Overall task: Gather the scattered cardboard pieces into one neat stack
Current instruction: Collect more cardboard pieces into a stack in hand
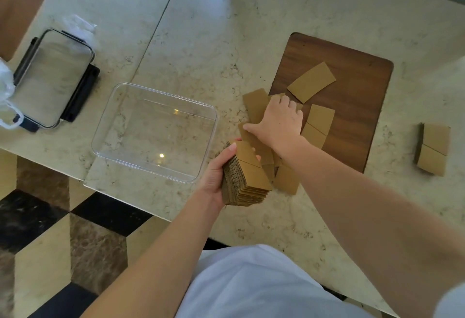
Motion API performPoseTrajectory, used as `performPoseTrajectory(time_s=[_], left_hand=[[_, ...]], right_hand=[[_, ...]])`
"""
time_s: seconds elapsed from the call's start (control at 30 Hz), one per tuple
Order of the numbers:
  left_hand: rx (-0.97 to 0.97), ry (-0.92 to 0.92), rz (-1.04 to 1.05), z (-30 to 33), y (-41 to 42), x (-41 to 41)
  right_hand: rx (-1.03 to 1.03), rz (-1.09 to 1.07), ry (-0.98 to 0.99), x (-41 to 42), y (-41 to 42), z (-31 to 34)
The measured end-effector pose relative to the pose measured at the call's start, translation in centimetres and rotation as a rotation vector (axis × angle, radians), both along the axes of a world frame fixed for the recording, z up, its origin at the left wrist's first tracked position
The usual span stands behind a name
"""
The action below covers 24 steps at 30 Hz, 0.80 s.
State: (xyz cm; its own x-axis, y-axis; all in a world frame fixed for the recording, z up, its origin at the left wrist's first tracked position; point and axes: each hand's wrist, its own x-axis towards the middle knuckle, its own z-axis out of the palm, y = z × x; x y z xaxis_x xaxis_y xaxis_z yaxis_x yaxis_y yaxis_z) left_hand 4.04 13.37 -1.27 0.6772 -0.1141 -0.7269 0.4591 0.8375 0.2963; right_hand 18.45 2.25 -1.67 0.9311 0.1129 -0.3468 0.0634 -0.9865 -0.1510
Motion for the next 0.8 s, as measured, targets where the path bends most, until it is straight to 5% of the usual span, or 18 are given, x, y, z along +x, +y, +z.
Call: performPoseTrajectory(time_s=[0.2,0.53,0.8], left_hand=[[0.012,0.015,0.013,-0.1,0.1,0.4],[-0.027,0.020,0.029,0.2,-0.1,1.0],[-0.006,0.033,-0.010,0.3,-0.7,0.8]], right_hand=[[0.109,-0.124,0.110,0.4,-0.3,0.5],[0.772,-0.436,0.364,-4.3,-4.1,4.5],[0.871,-0.568,0.149,-6.4,-6.1,6.1]])
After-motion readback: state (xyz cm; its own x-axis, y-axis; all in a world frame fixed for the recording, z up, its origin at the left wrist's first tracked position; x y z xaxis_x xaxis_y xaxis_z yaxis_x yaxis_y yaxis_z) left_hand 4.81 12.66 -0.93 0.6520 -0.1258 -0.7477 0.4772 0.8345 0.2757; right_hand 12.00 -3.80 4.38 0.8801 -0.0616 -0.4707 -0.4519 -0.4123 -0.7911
